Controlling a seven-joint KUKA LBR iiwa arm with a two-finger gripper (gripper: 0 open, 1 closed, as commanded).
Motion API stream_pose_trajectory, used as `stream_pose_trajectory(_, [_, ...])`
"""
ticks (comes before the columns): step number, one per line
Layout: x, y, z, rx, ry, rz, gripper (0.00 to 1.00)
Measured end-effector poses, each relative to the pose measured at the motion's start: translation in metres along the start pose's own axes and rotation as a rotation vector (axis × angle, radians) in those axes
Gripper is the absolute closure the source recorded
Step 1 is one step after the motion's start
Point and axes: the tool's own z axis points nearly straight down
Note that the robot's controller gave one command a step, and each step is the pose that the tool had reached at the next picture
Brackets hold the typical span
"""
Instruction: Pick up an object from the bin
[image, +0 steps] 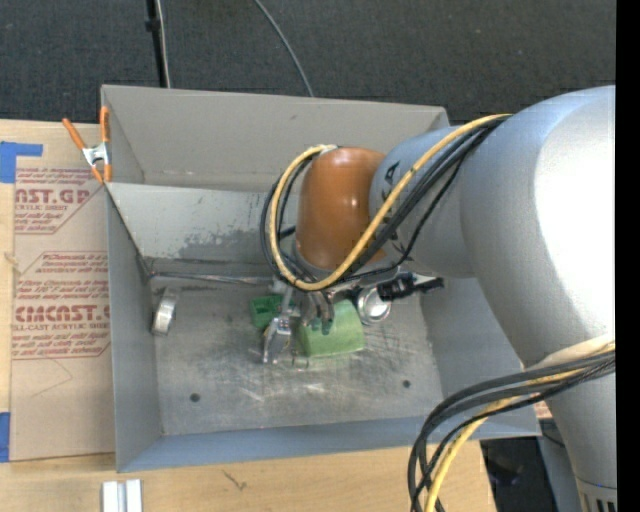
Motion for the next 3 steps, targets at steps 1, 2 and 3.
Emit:
stream_pose_trajectory(1, [-0.001,0.002,-0.002,-0.004,-0.004,-0.001,1.00])
stream_pose_trajectory(2, [0.001,0.011,-0.088,-0.003,-0.007,-0.045,1.00])
stream_pose_trajectory(3, [0.007,0.006,-0.159,-0.003,-0.006,-0.021,1.00])
